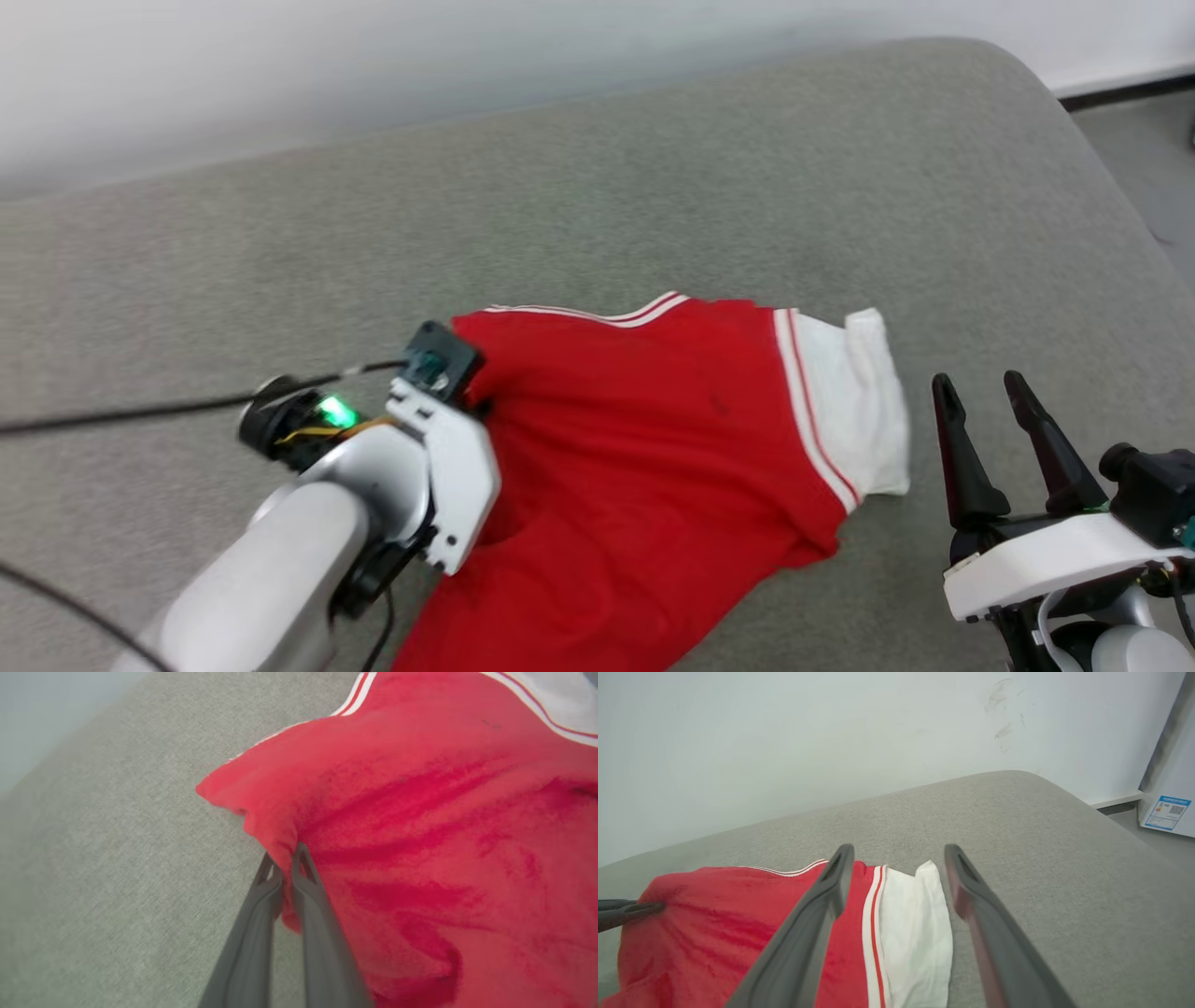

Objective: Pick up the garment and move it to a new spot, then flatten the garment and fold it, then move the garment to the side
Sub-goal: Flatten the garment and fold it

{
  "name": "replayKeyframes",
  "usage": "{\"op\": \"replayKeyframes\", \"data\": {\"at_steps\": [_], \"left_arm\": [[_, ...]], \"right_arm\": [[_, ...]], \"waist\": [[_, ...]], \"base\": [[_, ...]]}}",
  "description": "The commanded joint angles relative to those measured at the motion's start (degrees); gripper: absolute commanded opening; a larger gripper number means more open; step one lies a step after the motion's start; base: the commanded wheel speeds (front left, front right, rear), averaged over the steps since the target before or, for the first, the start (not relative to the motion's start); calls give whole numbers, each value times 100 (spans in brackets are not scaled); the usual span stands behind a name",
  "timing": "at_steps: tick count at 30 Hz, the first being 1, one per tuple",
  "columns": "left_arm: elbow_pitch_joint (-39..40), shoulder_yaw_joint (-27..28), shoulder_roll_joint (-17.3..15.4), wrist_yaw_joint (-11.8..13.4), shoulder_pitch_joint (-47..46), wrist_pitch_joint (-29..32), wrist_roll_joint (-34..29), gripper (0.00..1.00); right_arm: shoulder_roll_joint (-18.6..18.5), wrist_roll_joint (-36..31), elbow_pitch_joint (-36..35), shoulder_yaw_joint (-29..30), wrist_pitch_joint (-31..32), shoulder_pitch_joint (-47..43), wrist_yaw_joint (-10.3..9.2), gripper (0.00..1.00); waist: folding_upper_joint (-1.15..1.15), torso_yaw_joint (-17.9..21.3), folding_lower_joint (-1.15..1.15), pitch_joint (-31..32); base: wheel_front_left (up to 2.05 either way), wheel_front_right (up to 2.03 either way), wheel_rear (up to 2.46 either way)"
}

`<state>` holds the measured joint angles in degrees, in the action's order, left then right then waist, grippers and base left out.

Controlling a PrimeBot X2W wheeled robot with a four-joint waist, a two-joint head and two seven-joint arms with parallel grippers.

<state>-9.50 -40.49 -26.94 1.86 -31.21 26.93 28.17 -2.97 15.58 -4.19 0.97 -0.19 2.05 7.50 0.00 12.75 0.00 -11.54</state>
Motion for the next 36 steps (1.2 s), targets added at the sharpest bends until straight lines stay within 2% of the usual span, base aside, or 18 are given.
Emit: {"op": "replayKeyframes", "data": {"at_steps": [1, 7, 11, 14, 15, 16, 17, 25, 32, 36], "left_arm": [[181, 91, -151, 103, 207, -38, 48, 0], [1097, 427, -564, 760, 1289, -108, 321, 0], [1301, 585, -528, 1103, 2099, -225, 709, 0], [1199, 629, -346, 1160, 2468, -408, 963, 0], [1135, 636, -293, 1153, 2535, -485, 1014, 34], [1068, 660, -230, 1159, 2569, -574, 1052, 94], [1012, 673, -156, 1160, 2591, -664, 1085, 100], [889, 1115, 155, 1399, 2602, -1874, 952, 100], [1137, 1480, 187, 1629, 2551, -3107, 536, 100], [1408, 1543, 160, 1852, 2575, -3519, 223, 100]], "right_arm": [[9, -24, -32, 5, 32, -36, -2, 100], [8, -63, -113, 56, 213, -104, -2, 100], [8, -96, -175, 45, 307, -147, -2, 100], [9, -109, -228, 54, 371, -150, -2, 100], [9, -113, -245, 65, 403, -158, -2, 100], [9, -106, -256, 64, 423, -160, -2, 100], [9, -109, -260, 70, 452, -169, -2, 100], [9, -115, -291, 104, 659, -260, -2, 100], [9, -136, -322, 172, 824, -357, -2, 100], [9, -162, -341, 218, 965, -419, -2, 100]], "waist": [[0, -227, 0, 161], [0, -636, 0, 317], [0, -800, 0, 375], [0, -885, 0, 390], [0, -912, 0, 401], [0, -929, 0, 413], [0, -949, 0, 435], [0, -1006, 0, 701], [0, -1053, 0, 897], [0, -1153, 0, 963]], "base": [[0, 0, 0], [0, 0, 0], [0, 0, 0], [0, 0, 0], [0, 0, 0], [0, 0, 0], [0, 0, 0], [0, 0, 0], [0, 0, 0], [0, 0, 0]]}}
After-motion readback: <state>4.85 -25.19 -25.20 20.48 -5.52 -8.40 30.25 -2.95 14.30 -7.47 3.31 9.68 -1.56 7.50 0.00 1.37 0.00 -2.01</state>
